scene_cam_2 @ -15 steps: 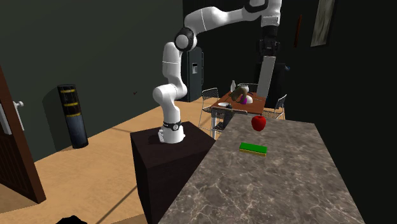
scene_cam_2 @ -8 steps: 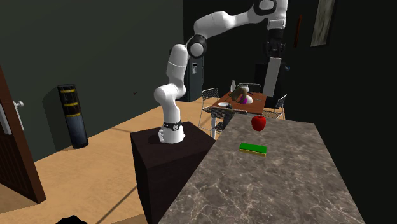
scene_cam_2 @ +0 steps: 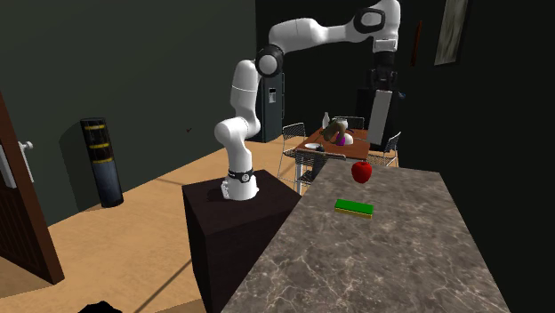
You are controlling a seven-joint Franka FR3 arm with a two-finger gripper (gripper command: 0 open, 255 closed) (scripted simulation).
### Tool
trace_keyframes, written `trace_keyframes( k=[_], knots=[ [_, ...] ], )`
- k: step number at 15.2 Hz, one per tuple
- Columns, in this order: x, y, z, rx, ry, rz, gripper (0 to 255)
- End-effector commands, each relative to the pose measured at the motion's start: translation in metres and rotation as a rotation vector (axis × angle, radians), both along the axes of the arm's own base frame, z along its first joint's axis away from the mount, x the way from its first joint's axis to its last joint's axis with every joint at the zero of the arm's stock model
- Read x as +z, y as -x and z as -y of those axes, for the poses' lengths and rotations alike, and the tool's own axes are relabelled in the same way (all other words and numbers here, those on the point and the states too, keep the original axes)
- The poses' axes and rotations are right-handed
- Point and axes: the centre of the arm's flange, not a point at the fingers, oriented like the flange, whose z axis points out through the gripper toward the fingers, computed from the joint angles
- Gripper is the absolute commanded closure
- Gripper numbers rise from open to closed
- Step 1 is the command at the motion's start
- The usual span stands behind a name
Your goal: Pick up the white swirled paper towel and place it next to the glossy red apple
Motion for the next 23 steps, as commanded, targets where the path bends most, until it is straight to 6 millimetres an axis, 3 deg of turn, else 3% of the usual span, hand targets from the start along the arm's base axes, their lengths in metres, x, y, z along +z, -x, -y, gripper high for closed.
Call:
trace_keyframes(
  k=[1,23],
  knots=[
    [-0.012,0.0,-0.001,0.0,-0.001,0.0,255],
    [-0.128,0.0,-0.001,0.0,-0.001,0.0,255]
  ],
)
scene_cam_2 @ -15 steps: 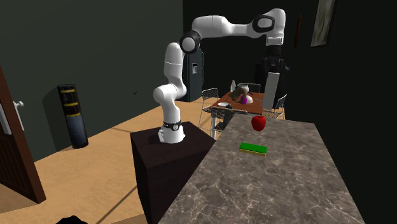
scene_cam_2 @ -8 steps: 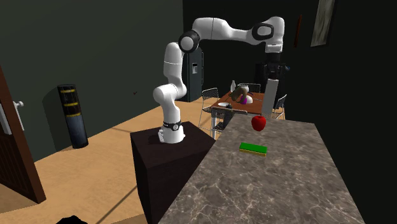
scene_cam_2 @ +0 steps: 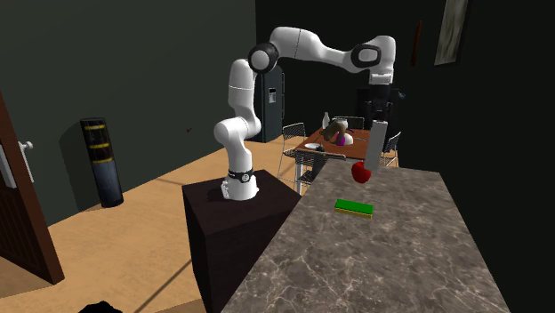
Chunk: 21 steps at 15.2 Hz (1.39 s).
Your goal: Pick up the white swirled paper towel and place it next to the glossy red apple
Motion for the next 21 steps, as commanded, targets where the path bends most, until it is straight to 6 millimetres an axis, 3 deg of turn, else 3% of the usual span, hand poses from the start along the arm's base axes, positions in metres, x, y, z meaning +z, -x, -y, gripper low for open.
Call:
trace_keyframes(
  k=[1,18,21],
  knots=[
    [-0.011,0.0,0.0,0.0,0.0,0.0,255],
    [-0.101,0.0,0.0,0.0,0.0,0.0,255],
    [-0.105,0.0,0.0,0.0,0.0,0.0,255]
  ],
)
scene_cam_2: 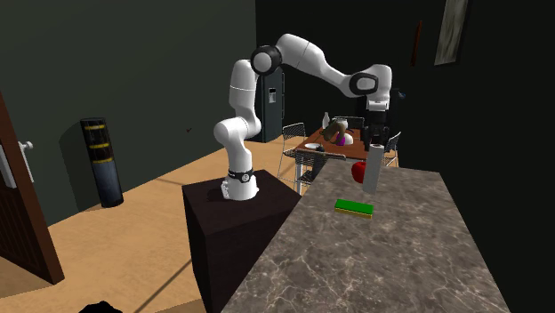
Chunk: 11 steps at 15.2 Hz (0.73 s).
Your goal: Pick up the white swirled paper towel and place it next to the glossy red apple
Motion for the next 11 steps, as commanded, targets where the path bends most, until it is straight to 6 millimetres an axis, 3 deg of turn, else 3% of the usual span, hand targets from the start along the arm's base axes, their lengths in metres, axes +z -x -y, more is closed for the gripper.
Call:
trace_keyframes(
  k=[1,6,7,11],
  knots=[
    [-0.0009,0.0,0.0001,0.0,0.0,0.0,255],
    [-0.0009,0.0,0.0001,0.0,0.0,0.0,255],
    [-0.0009,0.0,0.0001,0.0,0.0,0.0,0],
    [-0.0009,0.0,0.0001,0.0,0.0,0.0,0]
  ],
)
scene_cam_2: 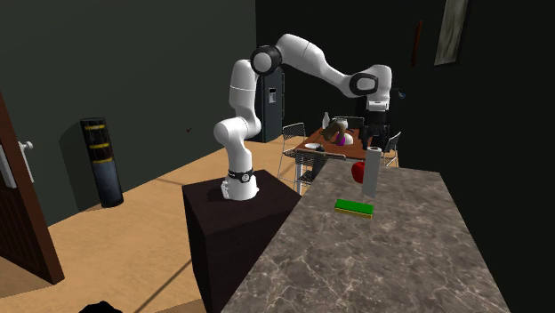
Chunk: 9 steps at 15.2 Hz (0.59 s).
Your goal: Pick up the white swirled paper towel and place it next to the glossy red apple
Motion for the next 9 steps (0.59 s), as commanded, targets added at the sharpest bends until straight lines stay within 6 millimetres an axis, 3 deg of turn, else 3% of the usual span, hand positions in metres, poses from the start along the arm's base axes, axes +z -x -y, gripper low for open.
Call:
trace_keyframes(
  k=[1,5,9],
  knots=[
    [0.0,0.0,0.0,0.0,0.0,0.0,0],
    [0.05,0.005,-0.004,0.0,0.0,0.0,0],
    [0.05,0.005,-0.004,0.0,0.0,0.0,0]
  ],
)
